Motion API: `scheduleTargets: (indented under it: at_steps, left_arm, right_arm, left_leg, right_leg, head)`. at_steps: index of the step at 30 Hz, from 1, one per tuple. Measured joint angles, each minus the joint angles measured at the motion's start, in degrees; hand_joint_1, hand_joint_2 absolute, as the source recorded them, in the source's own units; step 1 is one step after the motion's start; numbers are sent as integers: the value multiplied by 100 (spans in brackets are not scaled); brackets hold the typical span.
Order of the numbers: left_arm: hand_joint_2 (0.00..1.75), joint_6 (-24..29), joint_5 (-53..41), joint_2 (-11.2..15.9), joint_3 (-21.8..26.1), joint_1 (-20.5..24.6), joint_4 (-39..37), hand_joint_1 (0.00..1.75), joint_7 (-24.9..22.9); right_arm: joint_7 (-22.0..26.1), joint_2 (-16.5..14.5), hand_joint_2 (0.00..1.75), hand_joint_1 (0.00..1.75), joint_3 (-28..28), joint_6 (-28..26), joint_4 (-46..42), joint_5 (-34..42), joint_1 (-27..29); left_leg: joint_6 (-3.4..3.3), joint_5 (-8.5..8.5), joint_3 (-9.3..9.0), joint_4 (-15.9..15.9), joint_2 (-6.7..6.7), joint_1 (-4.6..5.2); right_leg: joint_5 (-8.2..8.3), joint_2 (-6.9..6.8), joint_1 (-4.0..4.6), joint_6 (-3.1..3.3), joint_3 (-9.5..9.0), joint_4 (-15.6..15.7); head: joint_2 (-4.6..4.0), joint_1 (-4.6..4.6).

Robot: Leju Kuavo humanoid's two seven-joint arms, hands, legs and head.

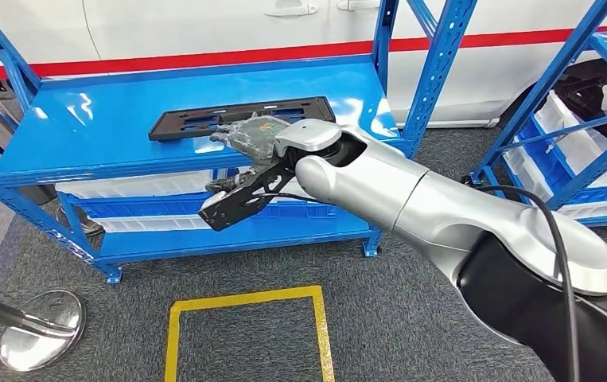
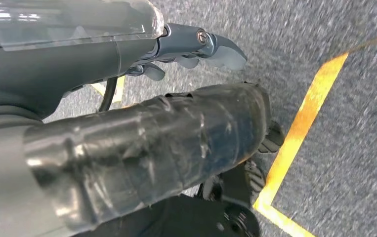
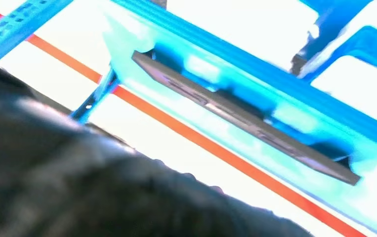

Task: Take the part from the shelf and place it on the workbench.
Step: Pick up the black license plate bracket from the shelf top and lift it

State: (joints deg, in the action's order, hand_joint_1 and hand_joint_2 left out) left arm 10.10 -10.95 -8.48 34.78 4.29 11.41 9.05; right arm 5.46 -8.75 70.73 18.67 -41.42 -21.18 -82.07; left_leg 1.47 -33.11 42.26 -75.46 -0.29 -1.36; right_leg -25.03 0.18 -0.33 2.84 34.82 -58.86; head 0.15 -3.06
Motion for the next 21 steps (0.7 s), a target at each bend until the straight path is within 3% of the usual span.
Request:
scheduleTargets:
  at_steps: [2, 3, 5, 6, 7, 9, 12, 13, 14, 15, 17, 18, 19, 21]
  left_arm:
    - [0, 0, 1, 0, 5, 0, 0, 0, -1]
    - [0, 1, 3, 2, 17, 0, 1, 0, -4]
    - [0, 3, 6, 9, 51, 2, -1, 0, -29]
    - [0, 8, 4, 13, 69, 2, -3, 0, -51]
    - [0, 12, 1, 14, 81, -1, -5, 0, -75]
    - [0, 20, -8, 14, 95, -6, -7, 0, -109]
    - [0, 21, -11, 15, 101, 0, -7, 0, -115]
    - [0, 20, -11, 15, 104, 2, -7, 0, -111]
    - [0, 19, -13, 15, 109, 1, -7, 0, -108]
    - [0, 17, -13, 14, 114, 0, -7, 0, -104]
    - [0, 17, -13, 3, 124, -6, -9, 0, -101]
    - [0, 16, -13, -5, 128, -3, -12, 0, -99]
    - [0, 15, -13, -12, 131, 1, -15, 0, -97]
    - [0, 13, -13, -16, 135, 13, -20, 0, -93]
  right_arm:
    - [-5, -12, 0, 0, -1, 1, 2, 1, 0]
    - [-10, -28, 0, 0, -2, 1, 6, 2, -1]
    - [-22, -83, 0, 0, -8, 3, 22, -9, -8]
    - [-27, -118, 0, 0, -14, 4, 32, -26, -14]
    - [-30, -148, 0, 0, -22, 5, 41, -45, -18]
    - [-28, -186, 0, 0, -42, 6, 52, -74, -27]
    - [-22, -204, 0, 0, -52, 13, 71, -77, -10]
    - [-22, -212, 0, 0, -52, 17, 79, -78, 5]
    - [-21, -221, 0, 0, -52, 21, 85, -79, 18]
    - [-20, -231, 0, 0, -52, 24, 91, -80, 25]
    - [-16, -248, 0, 0, -52, 26, 100, -81, 26]
    - [-15, -261, 0, 0, -52, 27, 106, -81, 24]
    - [-15, -276, 0, 0, -52, 27, 113, -81, 25]
    - [-15, -307, 0, 0, -52, 28, 126, -82, 28]
  left_leg:
    - [6, 77, 4, 48, 1, -3]
    - [13, 248, -63, 252, 3, -11]
    - [5, 675, -343, 966, 6, -19]
    - [-33, 821, -499, 1319, 2, -20]
    - [-83, 858, -602, 1523, -1, -19]
    - [-190, 820, -683, 1629, -7, -22]
    - [-268, 784, -724, 1638, -3, -14]
    - [-279, 769, -740, 1637, -5, -10]
    - [-285, 751, -762, 1636, -9, -6]
    - [-284, 730, -791, 1636, -15, -2]
    - [-269, 680, -855, 1637, -25, 1]
    - [-250, 659, -869, 1634, -30, 11]
    - [-225, 646, -869, 1633, -29, 11]
    - [-164, 637, -858, 1643, -22, 16]
  right_leg:
    - [-12, 1, -1, -2, -8, -7]
    - [-35, 2, -4, -10, -24, -21]
    - [-113, 9, -5, -60, -58, -77]
    - [-157, 11, 3, -107, -73, -103]
    - [-205, 11, 5, -157, -71, -138]
    - [-365, 5, 4, -236, 28, -381]
    - [-763, 1, -7, -281, 573, -1400]
    - [-800, 1, -9, -284, 743, -1657]
    - [-726, 1, -8, -278, 826, -1724]
    - [-545, 1, -5, -259, 799, -1570]
    - [-81, 3, 17, -180, 518, -848]
    - [59, 2, 39, -138, 373, -513]
    - [110, 2, 64, -106, 276, -289]
    - [72, 8, 99, -82, 220, -148]
  head:
    - [-1, -1]
    - [-1, -1]
    - [0, 0]
    - [1, 1]
    - [1, 2]
    - [1, 3]
    - [0, 4]
    - [0, 4]
    - [0, 4]
    - [0, 4]
    - [0, 2]
    - [0, 2]
    - [0, 3]
    - [1, 8]
